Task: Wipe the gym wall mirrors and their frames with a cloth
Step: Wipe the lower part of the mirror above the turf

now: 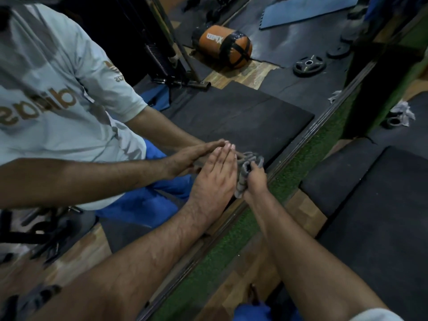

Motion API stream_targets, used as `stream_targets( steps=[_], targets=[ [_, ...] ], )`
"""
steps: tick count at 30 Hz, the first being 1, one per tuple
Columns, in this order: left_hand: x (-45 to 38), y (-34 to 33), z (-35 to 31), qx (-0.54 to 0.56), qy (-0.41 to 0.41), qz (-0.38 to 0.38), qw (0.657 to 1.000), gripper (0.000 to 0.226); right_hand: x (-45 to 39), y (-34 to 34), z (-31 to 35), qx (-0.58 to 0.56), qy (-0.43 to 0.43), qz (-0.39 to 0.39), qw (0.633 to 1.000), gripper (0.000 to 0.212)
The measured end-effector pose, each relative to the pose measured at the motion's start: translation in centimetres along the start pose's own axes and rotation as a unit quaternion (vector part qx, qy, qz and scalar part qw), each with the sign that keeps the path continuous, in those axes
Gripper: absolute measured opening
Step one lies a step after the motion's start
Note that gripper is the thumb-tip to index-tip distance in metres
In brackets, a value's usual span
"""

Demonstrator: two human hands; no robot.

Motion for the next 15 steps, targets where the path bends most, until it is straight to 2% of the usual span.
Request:
stream_targets(
  steps=[1,3,5,7,9,12,14,15],
  targets=[
    [-0.6,0.3,-0.2,-0.002,-0.007,-0.013,1.000,0.062,-1.0,-0.1,1.5,-0.042,-0.005,-0.024,0.999,0.020],
    [-1.9,0.6,-0.8,-0.001,-0.022,-0.032,0.999,0.063,-3.1,-0.5,5.9,-0.102,0.025,-0.051,0.993,0.032],
    [-3.7,0.9,-1.4,-0.009,-0.034,-0.031,0.999,0.063,-4.9,-0.9,9.2,-0.058,0.098,-0.061,0.992,0.051],
    [-5.8,1.0,-2.1,-0.012,-0.035,-0.019,0.999,0.063,-6.2,-0.3,8.9,0.007,0.135,-0.037,0.990,0.067],
    [-7.4,0.9,-2.8,-0.018,-0.033,-0.009,0.999,0.065,-5.4,0.4,7.6,0.015,0.123,-0.012,0.992,0.065],
    [-8.2,1.0,-3.6,-0.030,-0.031,0.015,0.999,0.066,-5.2,1.5,6.5,-0.060,-0.009,-0.018,0.998,0.048],
    [-8.2,0.9,-4.1,-0.020,-0.014,0.019,1.000,0.066,-6.9,1.4,7.5,-0.060,-0.018,-0.024,0.998,0.042],
    [-8.3,0.9,-4.3,-0.010,-0.007,0.020,1.000,0.066,-7.8,1.1,8.7,-0.055,0.006,-0.025,0.998,0.044]
  ],
)
Point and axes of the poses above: each hand's wrist, its own x-axis away from the middle knuckle, its own y-axis out of the back of the hand, z = x × y, the point moved 3 cm from there along -x, towards the middle knuckle, and after that the axes turned 13 degrees about y, right-handed, at the moved point
